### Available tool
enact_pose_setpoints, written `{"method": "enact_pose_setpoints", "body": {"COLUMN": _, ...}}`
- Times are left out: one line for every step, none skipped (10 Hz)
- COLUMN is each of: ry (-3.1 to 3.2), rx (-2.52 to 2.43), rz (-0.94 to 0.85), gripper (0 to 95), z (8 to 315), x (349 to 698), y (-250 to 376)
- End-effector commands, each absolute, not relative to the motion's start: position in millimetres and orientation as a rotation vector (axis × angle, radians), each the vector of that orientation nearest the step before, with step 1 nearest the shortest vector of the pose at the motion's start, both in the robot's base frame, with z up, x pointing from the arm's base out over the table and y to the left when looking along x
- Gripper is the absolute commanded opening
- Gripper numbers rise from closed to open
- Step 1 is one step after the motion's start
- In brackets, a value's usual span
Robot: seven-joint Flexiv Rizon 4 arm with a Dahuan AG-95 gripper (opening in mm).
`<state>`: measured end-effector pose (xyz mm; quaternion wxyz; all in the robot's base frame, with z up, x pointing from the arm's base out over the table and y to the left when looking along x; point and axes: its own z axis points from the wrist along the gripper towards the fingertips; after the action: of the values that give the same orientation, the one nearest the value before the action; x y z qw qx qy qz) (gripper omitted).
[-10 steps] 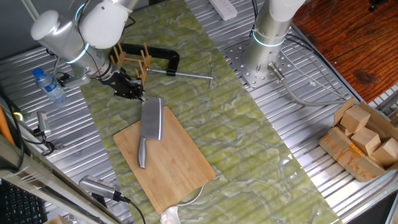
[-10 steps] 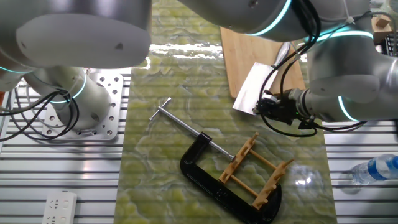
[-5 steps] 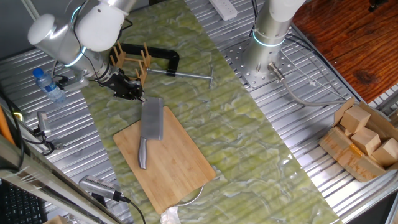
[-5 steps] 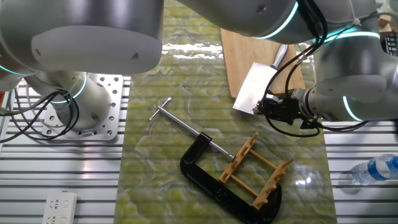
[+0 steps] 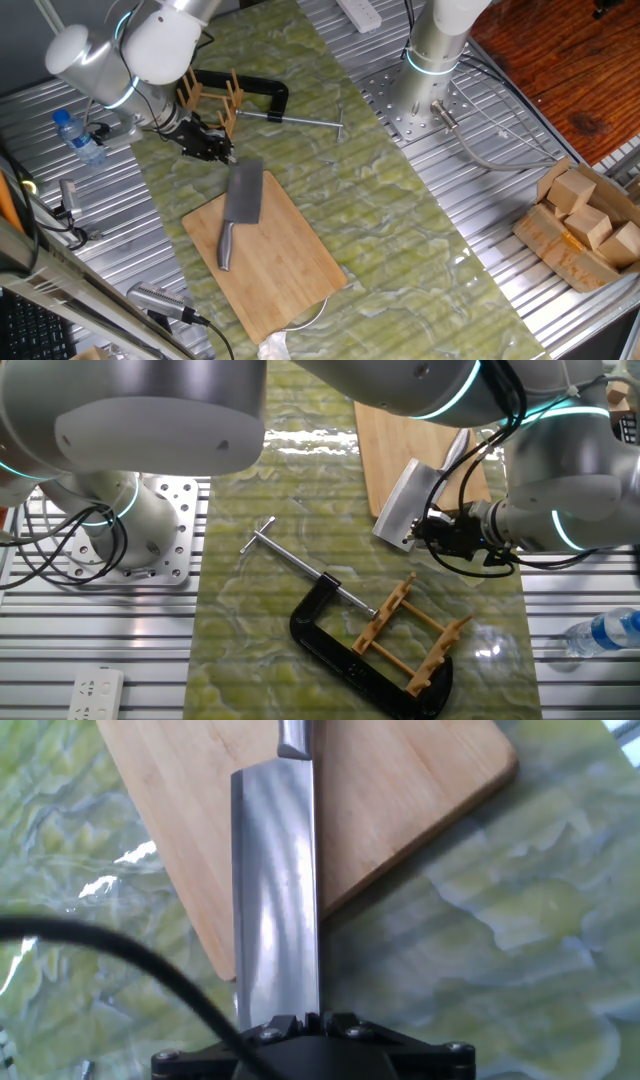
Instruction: Put the knife on the knife rack
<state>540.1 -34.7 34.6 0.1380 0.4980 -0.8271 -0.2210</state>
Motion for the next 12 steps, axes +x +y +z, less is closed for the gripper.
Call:
{"method": "enact_pose_setpoints", "body": {"ry": -2.407, "rx": 1.415, "rz": -0.637, "gripper": 19.0, "z": 36, "x": 539, "y": -35}}
{"method": "enact_pose_setpoints", "body": {"ry": -2.41, "rx": 1.408, "rz": -0.638, "gripper": 19.0, "z": 36, "x": 539, "y": -35}}
{"method": "enact_pose_setpoints", "body": {"ry": -2.413, "rx": 1.406, "rz": -0.64, "gripper": 19.0, "z": 36, "x": 539, "y": -35}}
{"method": "enact_pose_setpoints", "body": {"ry": -2.414, "rx": 1.404, "rz": -0.644, "gripper": 19.0, "z": 36, "x": 539, "y": -34}}
{"method": "enact_pose_setpoints", "body": {"ry": -2.413, "rx": 1.404, "rz": -0.645, "gripper": 19.0, "z": 36, "x": 541, "y": -34}}
{"method": "enact_pose_setpoints", "body": {"ry": -2.412, "rx": 1.403, "rz": -0.648, "gripper": 19.0, "z": 37, "x": 542, "y": -34}}
{"method": "enact_pose_setpoints", "body": {"ry": -2.416, "rx": 1.395, "rz": -0.652, "gripper": 19.0, "z": 39, "x": 547, "y": -33}}
{"method": "enact_pose_setpoints", "body": {"ry": -2.417, "rx": 1.387, "rz": -0.643, "gripper": 19.0, "z": 42, "x": 552, "y": -32}}
{"method": "enact_pose_setpoints", "body": {"ry": -2.419, "rx": 1.381, "rz": -0.641, "gripper": 19.0, "z": 43, "x": 554, "y": -31}}
{"method": "enact_pose_setpoints", "body": {"ry": -2.426, "rx": 1.364, "rz": -0.65, "gripper": 19.0, "z": 46, "x": 559, "y": -30}}
{"method": "enact_pose_setpoints", "body": {"ry": -2.428, "rx": 1.361, "rz": -0.646, "gripper": 19.0, "z": 48, "x": 564, "y": -29}}
{"method": "enact_pose_setpoints", "body": {"ry": -2.429, "rx": 1.355, "rz": -0.636, "gripper": 19.0, "z": 49, "x": 567, "y": -28}}
